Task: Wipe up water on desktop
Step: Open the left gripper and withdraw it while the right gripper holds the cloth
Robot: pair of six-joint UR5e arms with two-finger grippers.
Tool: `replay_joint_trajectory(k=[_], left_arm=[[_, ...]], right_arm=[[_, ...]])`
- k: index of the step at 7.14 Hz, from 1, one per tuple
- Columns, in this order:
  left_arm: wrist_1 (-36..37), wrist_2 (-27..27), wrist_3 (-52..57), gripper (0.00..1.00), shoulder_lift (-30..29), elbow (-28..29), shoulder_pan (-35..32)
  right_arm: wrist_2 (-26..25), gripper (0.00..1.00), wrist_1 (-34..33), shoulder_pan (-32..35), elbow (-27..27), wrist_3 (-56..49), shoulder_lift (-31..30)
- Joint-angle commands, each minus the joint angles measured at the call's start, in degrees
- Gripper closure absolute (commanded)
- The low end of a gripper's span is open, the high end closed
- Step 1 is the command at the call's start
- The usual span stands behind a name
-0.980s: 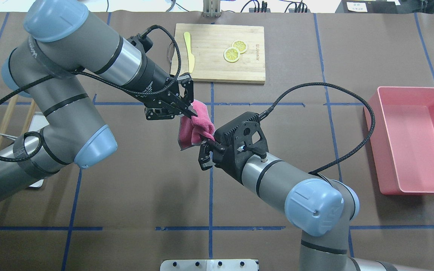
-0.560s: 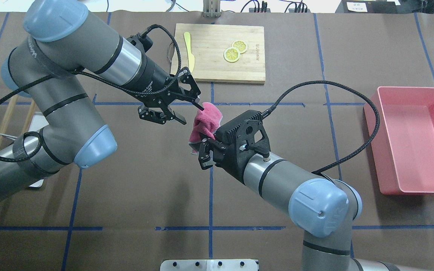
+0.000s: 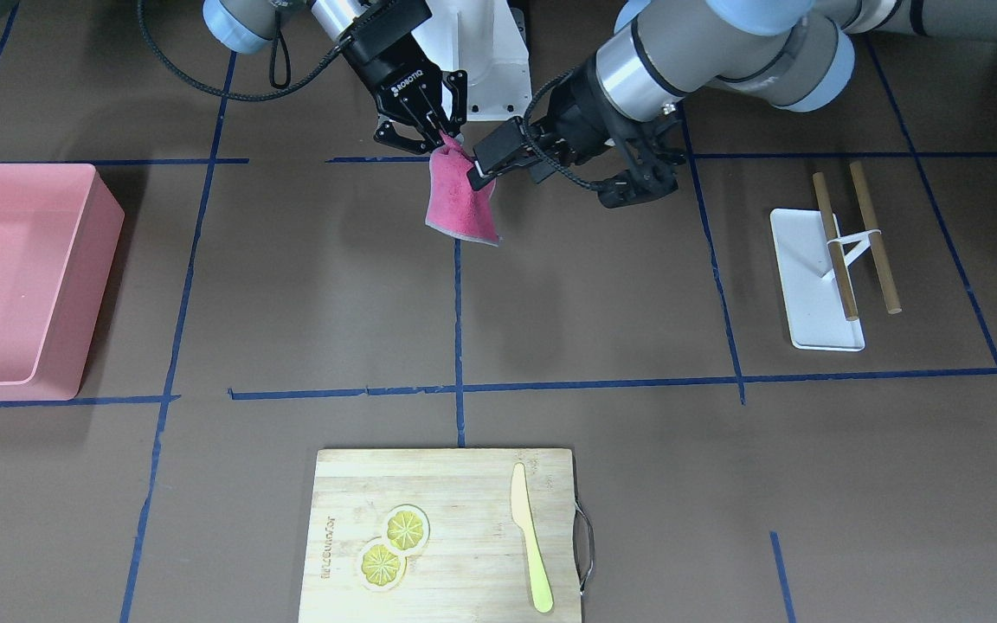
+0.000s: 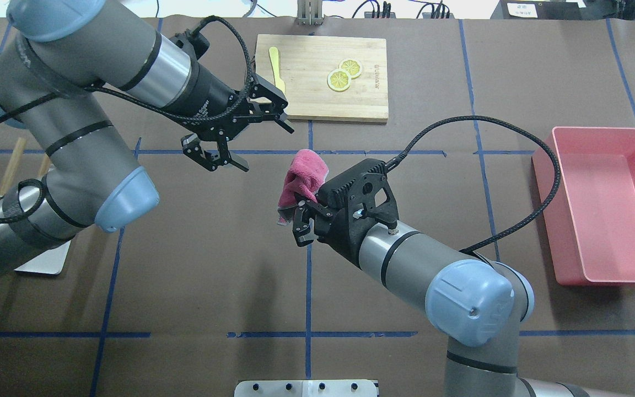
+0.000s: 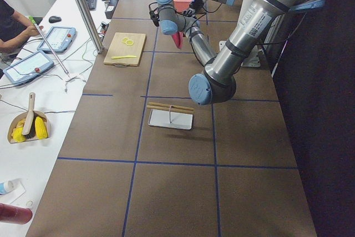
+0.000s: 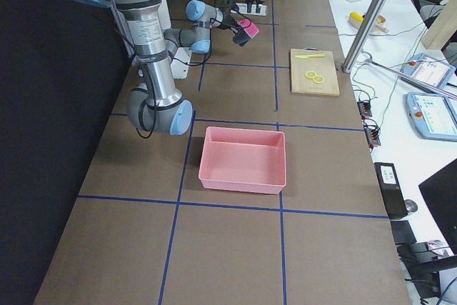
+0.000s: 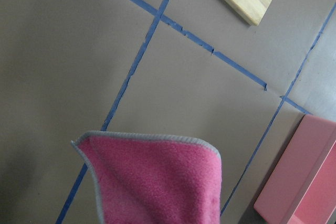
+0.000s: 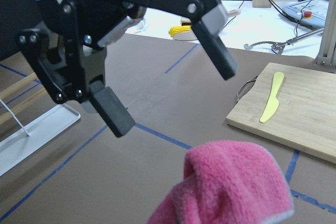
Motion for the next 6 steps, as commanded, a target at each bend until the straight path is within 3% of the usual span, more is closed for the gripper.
replay_joint_trajectory(k=[1, 2, 4, 6], left_arm=[[0.1, -6.4, 4.5, 0.00, 2.9, -0.1, -7.0], [0.2, -9.2, 8.4, 0.00, 5.1, -0.4, -11.6], [0.3, -8.7, 10.8, 0.00, 6.5, -1.8, -16.2], [0.4, -5.7, 17.7, 0.00, 9.8, -4.4, -19.4]], right_arm=[[0.1, 1.00, -12.2, 0.3, 7.2, 0.2, -0.8], [0.4, 1.00, -18.5, 0.3, 10.9, 0.2, -1.9], [2.6, 1.00, -30.8, 0.6, 15.9, 2.4, -3.9], [6.6, 1.00, -35.4, 3.3, 17.7, 5.0, -3.9]])
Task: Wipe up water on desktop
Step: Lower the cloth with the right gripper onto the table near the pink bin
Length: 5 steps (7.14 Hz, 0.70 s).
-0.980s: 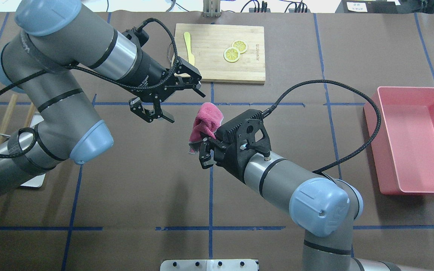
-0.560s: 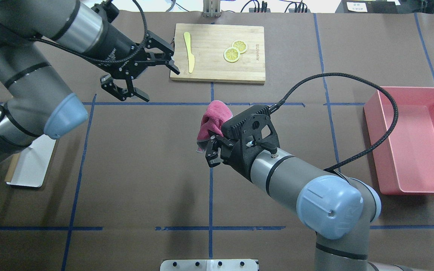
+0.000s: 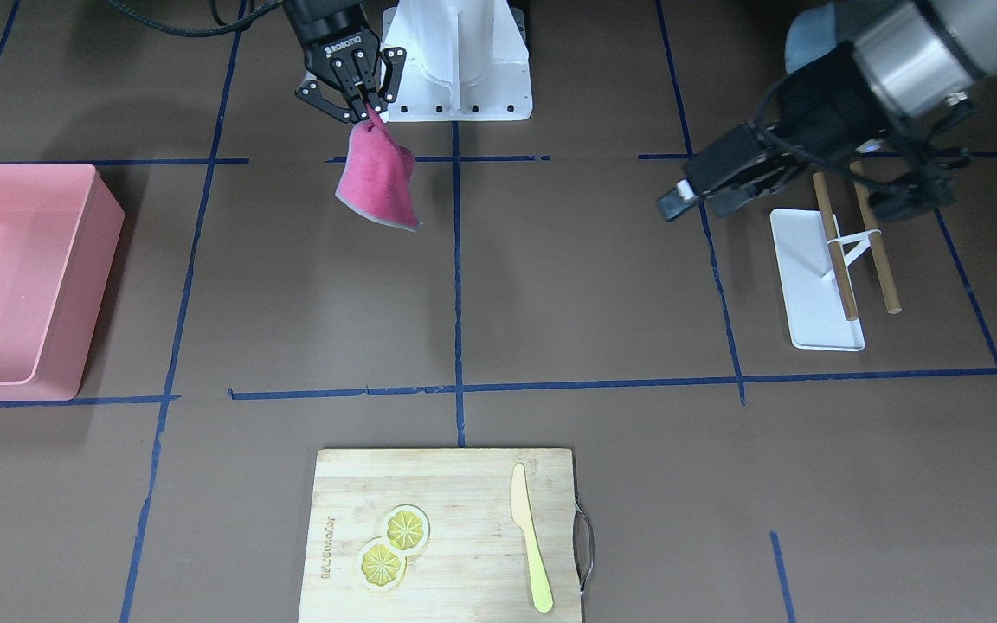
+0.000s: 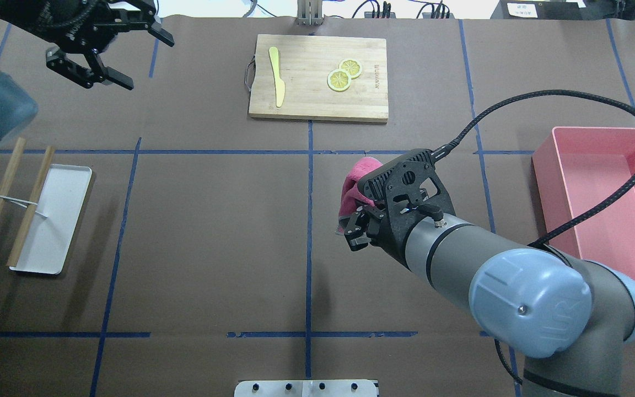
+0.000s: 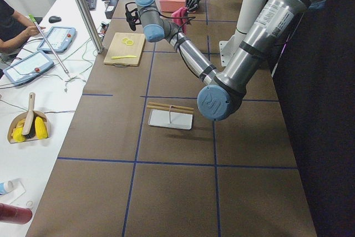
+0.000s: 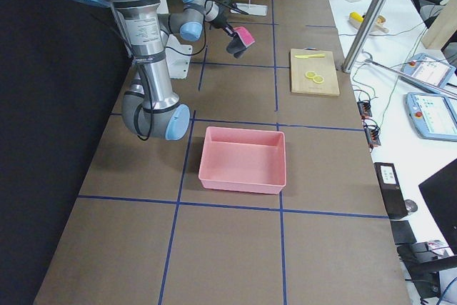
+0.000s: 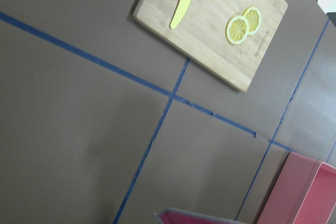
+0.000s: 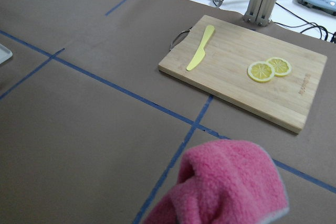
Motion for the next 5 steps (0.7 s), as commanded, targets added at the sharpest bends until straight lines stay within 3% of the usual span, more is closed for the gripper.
replay_joint_trajectory(k=[1, 2, 3, 4, 5], left_arm=[[0.5, 5.1, 9.6, 0.00, 5.2, -3.4, -1.9], [3.1, 7.5, 16.3, 0.00, 8.0, -5.6, -2.5], [10.9, 11.7, 24.0, 0.00, 9.2, -9.3, -2.3], [22.0, 15.6, 33.3, 0.00, 9.3, -13.9, -2.3], [32.6, 18.1, 41.1, 0.00, 10.8, -18.0, -2.3]], right_arm=[[9.2, 1.00, -9.2, 5.8, 2.9, 2.6, 0.1], [18.7, 1.00, -15.4, 11.3, 4.5, 2.5, 0.7], [27.2, 1.00, -16.9, 16.4, 4.3, 2.5, 0.6], [32.5, 1.00, -20.0, 18.5, 4.1, 2.5, 0.2], [34.5, 1.00, -23.5, 18.3, 3.0, 2.5, 0.7]])
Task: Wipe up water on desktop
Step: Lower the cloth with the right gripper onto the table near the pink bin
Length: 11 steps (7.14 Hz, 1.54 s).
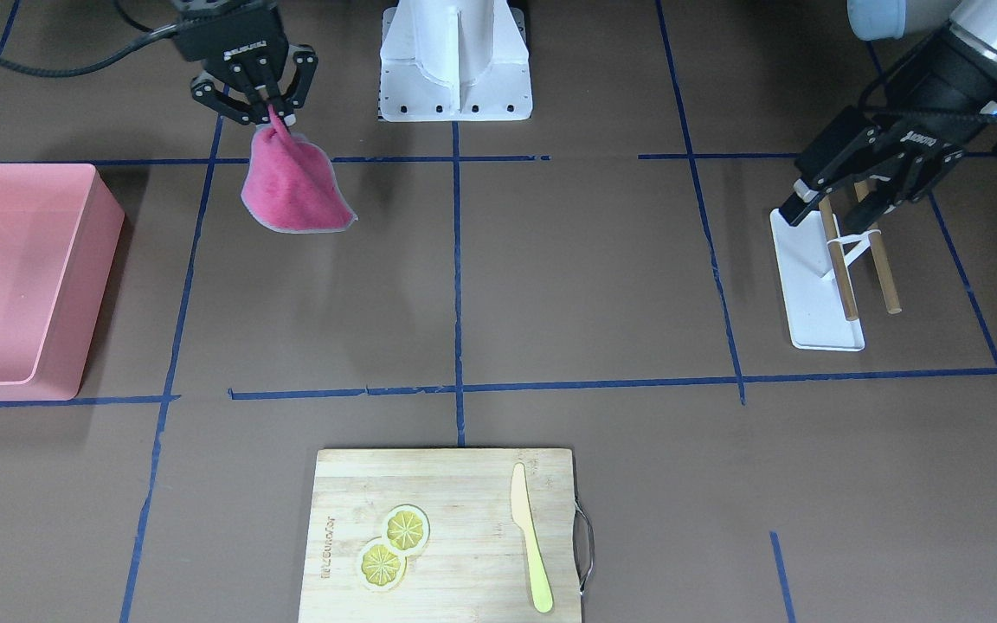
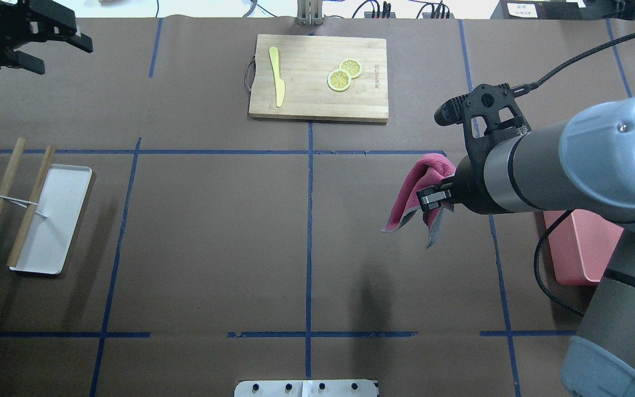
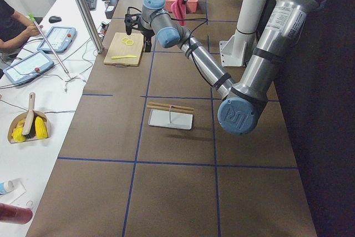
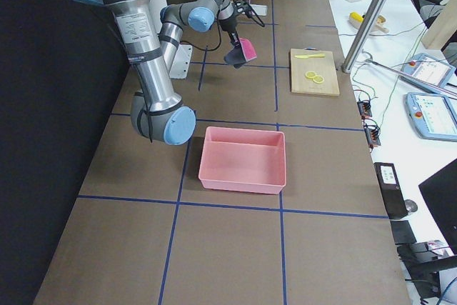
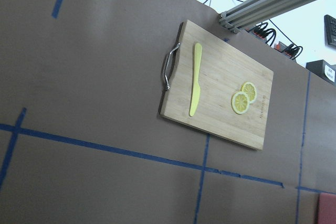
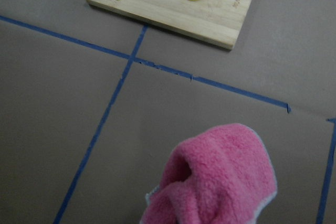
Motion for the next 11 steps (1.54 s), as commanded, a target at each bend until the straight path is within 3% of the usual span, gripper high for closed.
replay_joint_trajectory(k=[1, 4, 5, 8, 11], left_arm=[[14.9, 3.9, 13.4, 0.00, 3.3, -6.1, -0.1], [14.9, 3.9, 21.9, 0.00, 12.0, -9.3, -1.0], [15.0, 3.9, 22.1, 0.00, 12.4, -9.7, -1.6], [15.0, 4.0, 22.1, 0.00, 12.9, -10.0, -1.7], [15.0, 3.9, 22.0, 0.00, 12.8, -10.0, -1.7]], right_arm=[[8.9, 1.00, -6.2, 1.0, -2.3, 0.1, 0.3], [22.6, 1.00, -5.6, 0.8, -10.9, 3.0, 0.3], [24.4, 1.00, -5.2, 0.1, -13.4, 3.8, 0.3], [24.4, 1.00, 4.8, 0.1, -23.7, 3.8, -0.3], [23.9, 1.00, 5.2, 5.9, -31.1, 3.8, -0.1]])
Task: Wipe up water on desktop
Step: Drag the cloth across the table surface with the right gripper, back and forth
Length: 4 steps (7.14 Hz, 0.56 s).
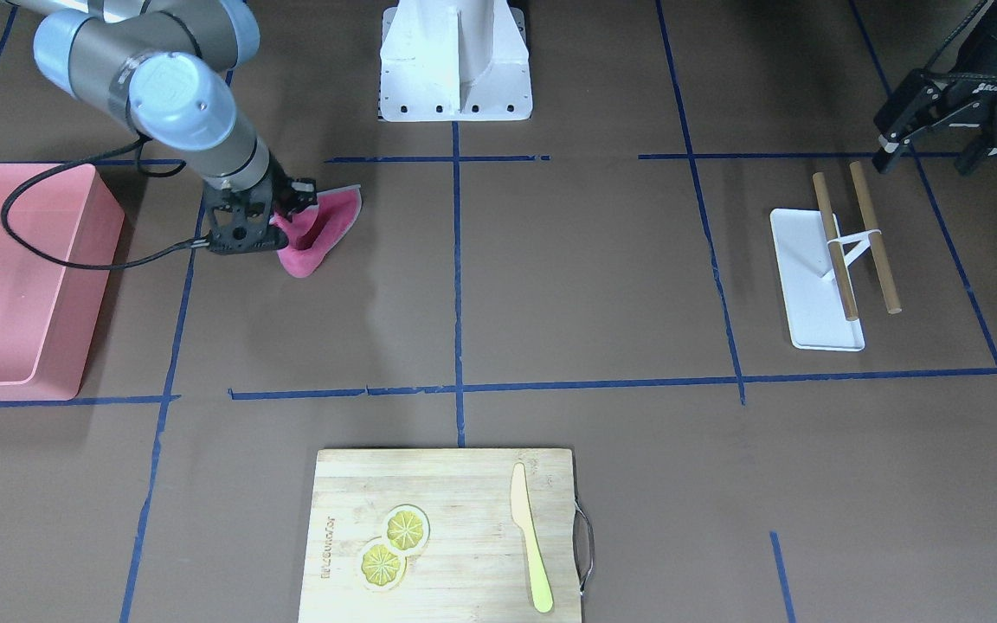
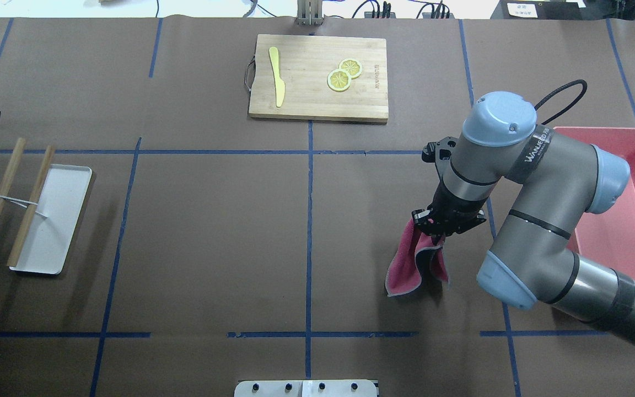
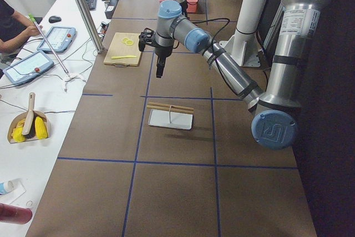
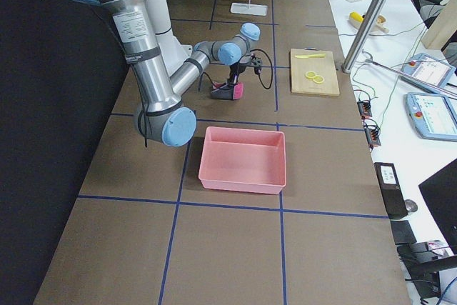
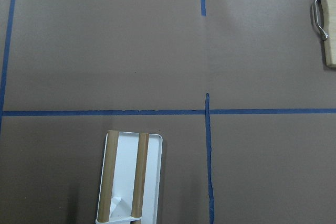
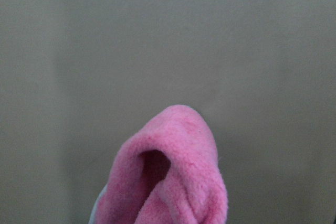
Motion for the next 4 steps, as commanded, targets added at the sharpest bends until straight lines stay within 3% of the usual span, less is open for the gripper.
replay_joint_trajectory(k=[1, 4], left_arm=[[-0.1, -0.1, -0.2, 0.00, -0.1, 0.0, 0.0], [-0.1, -0.1, -0.3, 0.00, -0.1, 0.2, 0.2]], right_arm=[[-0.2, 1.00, 0.2, 3.7, -4.7, -0.2, 0.0], [-1.8, 1.00, 0.4, 9.6, -8.4, -1.1, 0.1]])
